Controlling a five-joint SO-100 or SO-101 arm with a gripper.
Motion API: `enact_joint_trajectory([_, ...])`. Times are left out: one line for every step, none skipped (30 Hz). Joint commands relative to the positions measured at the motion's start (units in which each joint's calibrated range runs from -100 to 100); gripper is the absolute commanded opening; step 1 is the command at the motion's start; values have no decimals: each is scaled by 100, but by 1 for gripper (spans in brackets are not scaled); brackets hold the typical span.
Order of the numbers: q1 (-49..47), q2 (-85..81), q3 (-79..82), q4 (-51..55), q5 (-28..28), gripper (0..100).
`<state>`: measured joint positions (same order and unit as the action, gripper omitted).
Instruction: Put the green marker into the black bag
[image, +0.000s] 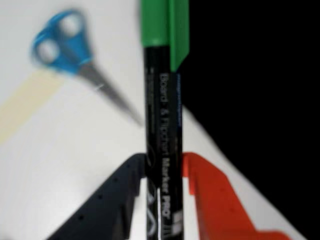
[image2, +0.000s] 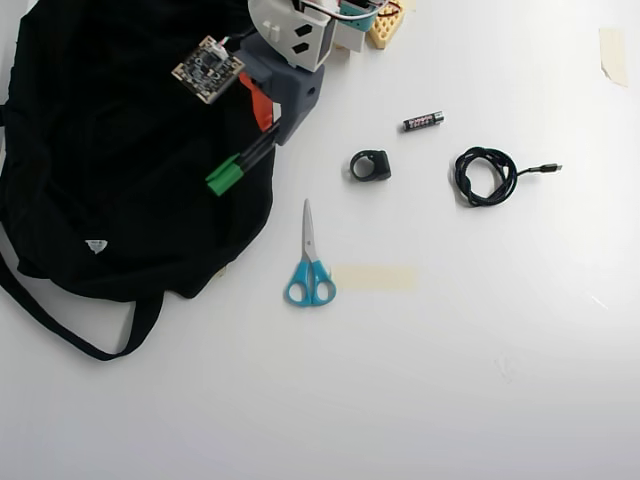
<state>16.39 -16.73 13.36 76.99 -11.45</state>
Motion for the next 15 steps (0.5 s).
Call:
enact_joint_trajectory([531, -252, -61, -24, -3, 2])
enact_joint_trajectory([658, -252, -61, -67, -3, 2])
enact_joint_trajectory([792, -244, -79, -76, -8, 2])
enact_joint_trajectory([1017, -219, -124, -93, -40, 2])
enact_joint_trajectory([1121, -219, -124, -162, -14, 2])
enact_joint_trajectory([1256, -236, -88, -265, -8, 2])
enact_joint_trajectory([1465, -219, -43, -438, -8, 2])
enact_joint_trajectory([1570, -169, -43, -515, -8, 2])
enact_joint_trajectory([1772, -136, -34, -730, -24, 2])
enact_joint_trajectory([1869, -128, -25, -825, -40, 2])
enact_joint_trajectory([2056, -128, -25, -972, -45, 2])
enact_joint_trajectory([2281, -111, 47, -1101, -45, 2])
enact_joint_trajectory([2490, -111, 263, -1368, -19, 2])
enact_joint_trajectory([2655, -111, 514, -1661, -14, 2])
enact_joint_trajectory([2834, -111, 847, -2040, -8, 2])
